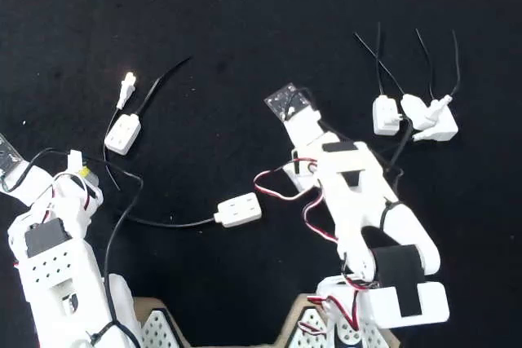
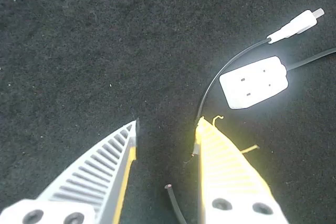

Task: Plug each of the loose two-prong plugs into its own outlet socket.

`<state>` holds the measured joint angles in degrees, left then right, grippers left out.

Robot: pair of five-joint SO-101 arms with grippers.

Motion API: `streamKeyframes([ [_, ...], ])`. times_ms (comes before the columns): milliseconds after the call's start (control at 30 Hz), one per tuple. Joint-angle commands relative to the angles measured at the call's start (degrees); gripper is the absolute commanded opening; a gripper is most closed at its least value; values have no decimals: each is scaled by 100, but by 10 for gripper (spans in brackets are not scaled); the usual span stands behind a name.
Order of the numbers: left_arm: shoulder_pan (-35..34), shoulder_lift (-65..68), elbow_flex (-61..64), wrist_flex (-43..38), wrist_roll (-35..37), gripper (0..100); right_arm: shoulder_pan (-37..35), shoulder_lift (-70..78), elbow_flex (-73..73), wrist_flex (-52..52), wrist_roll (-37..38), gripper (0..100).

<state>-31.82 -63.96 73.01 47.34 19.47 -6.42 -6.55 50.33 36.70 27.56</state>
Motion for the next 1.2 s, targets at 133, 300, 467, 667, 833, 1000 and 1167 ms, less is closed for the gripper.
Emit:
streamKeyframes([
  [133, 48, -62, -391, 9, 53, 188, 360, -198, -620, 853, -132, 11],
  [300, 57, -62, -400, 9, 53, 188, -26, -681, -391, 1354, -123, 11],
  [467, 57, -62, -391, 9, 53, 188, -79, -646, 163, 738, 563, 12],
  [667, 57, -62, -391, 9, 53, 188, 158, -681, 163, 1029, 536, 89],
  [833, 57, -62, -391, 9, 53, 188, 281, -690, 163, 1002, 527, 11],
  [1000, 92, -62, -391, 9, 53, 188, 229, -1086, -145, 1521, 448, 10],
  [1167, 875, -62, -400, 18, 44, 188, -976, -2607, -75, 2532, -97, 10],
])
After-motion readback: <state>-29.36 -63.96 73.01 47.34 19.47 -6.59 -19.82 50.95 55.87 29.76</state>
